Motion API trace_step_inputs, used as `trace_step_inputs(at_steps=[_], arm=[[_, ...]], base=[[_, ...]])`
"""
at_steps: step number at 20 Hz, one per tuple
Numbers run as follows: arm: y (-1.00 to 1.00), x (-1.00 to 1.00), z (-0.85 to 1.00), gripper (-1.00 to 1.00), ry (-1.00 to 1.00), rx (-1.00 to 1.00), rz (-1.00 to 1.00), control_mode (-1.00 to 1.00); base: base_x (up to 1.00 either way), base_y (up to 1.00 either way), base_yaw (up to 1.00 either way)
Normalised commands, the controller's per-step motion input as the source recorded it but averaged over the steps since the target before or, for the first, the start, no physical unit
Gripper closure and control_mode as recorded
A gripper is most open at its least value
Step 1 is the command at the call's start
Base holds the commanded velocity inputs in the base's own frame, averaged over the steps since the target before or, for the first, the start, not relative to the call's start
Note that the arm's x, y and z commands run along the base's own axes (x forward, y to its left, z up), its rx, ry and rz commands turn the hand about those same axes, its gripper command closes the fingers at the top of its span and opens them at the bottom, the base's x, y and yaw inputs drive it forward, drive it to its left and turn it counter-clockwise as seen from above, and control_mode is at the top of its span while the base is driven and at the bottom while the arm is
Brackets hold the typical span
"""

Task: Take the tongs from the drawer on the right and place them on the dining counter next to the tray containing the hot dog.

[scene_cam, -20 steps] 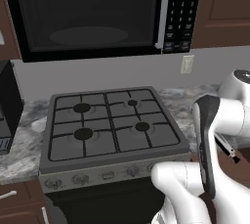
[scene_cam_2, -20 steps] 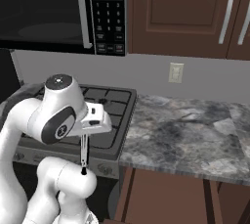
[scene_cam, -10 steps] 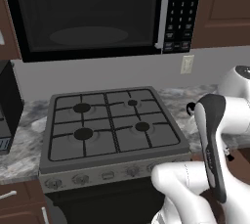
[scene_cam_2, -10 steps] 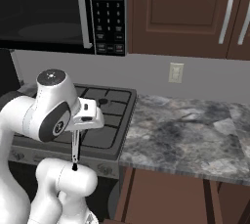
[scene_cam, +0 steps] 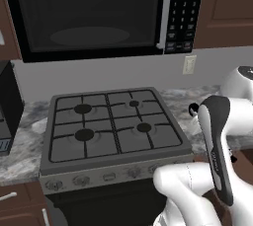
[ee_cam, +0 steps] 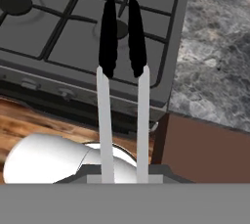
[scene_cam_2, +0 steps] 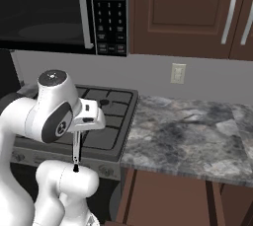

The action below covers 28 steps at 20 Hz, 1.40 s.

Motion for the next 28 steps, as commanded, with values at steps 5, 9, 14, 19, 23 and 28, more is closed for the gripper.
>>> trace_step_inputs(at_steps=[5,9,14,19,23,28], arm=[[0.0,0.0,0.0,1.0,0.0,0.0,0.0,1.0],[0.0,0.0,0.0,1.0,0.0,0.0,0.0,1.0],[0.0,0.0,0.0,1.0,0.0,0.0,0.0,1.0],[0.0,0.0,0.0,1.0,0.0,0.0,0.0,1.0],[0.0,0.0,0.0,1.0,0.0,0.0,0.0,1.0],[0.0,0.0,0.0,1.0,0.0,0.0,0.0,1.0]], base=[[-0.89,0.1,0.0],[-0.65,0.11,0.0],[-0.37,0.02,-0.04],[-0.05,0.17,-0.69],[0.0,0.24,-0.94],[0.0,0.12,-0.93]])
